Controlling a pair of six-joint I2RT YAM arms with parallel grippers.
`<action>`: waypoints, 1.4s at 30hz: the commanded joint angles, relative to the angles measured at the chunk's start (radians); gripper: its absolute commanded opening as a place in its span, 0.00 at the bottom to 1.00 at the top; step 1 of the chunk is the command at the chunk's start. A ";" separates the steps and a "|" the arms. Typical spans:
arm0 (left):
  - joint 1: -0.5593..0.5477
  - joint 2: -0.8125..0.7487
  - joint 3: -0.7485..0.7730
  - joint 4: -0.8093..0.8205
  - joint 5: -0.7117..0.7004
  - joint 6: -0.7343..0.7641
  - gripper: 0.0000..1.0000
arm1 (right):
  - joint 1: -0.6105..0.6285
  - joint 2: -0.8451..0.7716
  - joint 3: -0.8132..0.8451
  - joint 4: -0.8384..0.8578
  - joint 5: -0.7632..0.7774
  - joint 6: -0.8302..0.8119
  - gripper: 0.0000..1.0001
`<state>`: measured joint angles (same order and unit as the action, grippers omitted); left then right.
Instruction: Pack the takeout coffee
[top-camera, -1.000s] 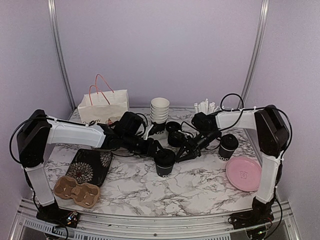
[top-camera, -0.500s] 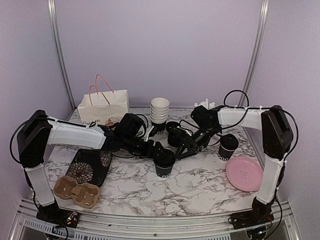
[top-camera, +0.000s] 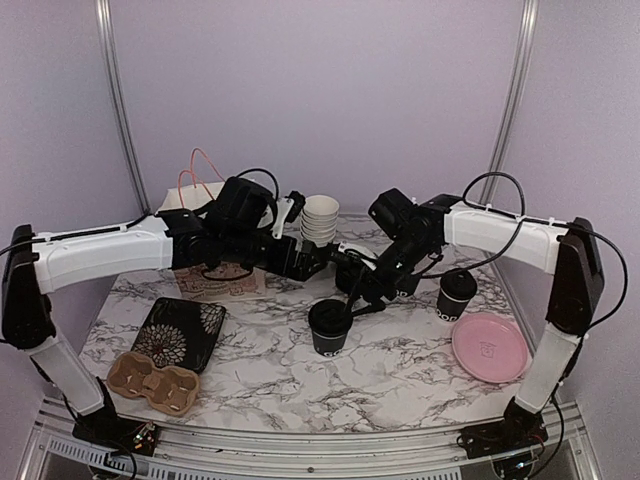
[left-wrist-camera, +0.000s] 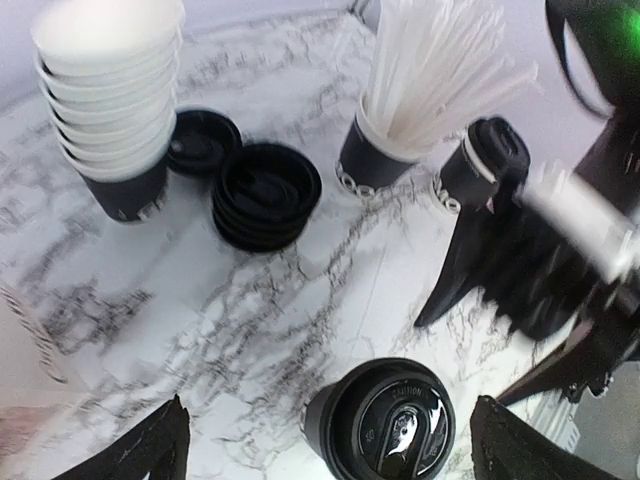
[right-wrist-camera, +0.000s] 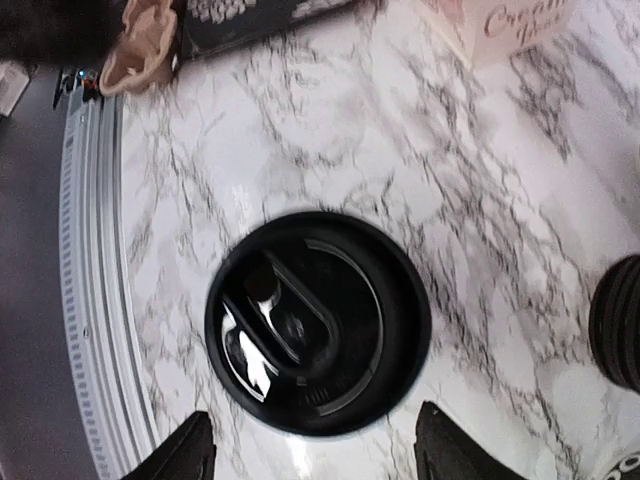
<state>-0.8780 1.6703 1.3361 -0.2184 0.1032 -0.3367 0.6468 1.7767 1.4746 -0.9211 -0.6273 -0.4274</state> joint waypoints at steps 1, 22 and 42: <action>0.001 -0.142 0.044 -0.086 -0.250 0.117 0.99 | 0.132 -0.019 0.030 0.050 0.239 -0.201 0.71; 0.023 -0.376 -0.120 -0.082 -0.353 0.101 0.99 | 0.222 0.139 0.174 -0.063 0.319 -0.153 0.70; 0.054 -0.421 -0.117 -0.125 -0.416 0.136 0.99 | -0.112 -0.296 -0.197 -0.085 0.409 -0.149 0.61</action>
<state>-0.8349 1.2724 1.2098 -0.3202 -0.2806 -0.2161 0.6308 1.5455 1.3338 -1.0039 -0.2550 -0.5774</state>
